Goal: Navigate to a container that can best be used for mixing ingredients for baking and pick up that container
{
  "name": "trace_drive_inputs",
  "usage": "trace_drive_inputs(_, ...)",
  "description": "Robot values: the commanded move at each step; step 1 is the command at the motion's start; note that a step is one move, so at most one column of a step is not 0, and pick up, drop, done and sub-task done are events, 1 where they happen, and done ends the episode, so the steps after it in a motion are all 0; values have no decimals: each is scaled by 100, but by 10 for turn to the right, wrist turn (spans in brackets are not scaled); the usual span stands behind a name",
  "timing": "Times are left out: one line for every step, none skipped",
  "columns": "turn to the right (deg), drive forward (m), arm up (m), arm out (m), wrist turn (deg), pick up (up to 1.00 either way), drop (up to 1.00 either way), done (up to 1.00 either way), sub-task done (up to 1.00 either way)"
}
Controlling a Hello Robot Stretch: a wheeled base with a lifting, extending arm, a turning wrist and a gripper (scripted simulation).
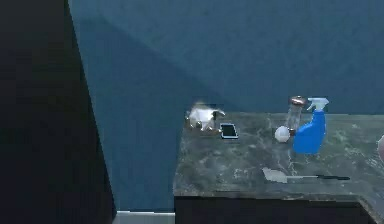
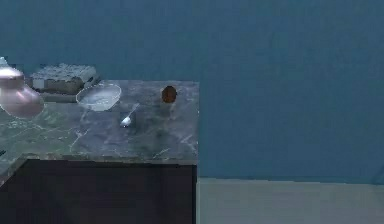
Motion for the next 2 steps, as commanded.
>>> trace_drive_inputs(-210,0,0,0,0,0,0,0,0)
trace_drive_inputs(0,0,50,0,0,0,0,0,0)
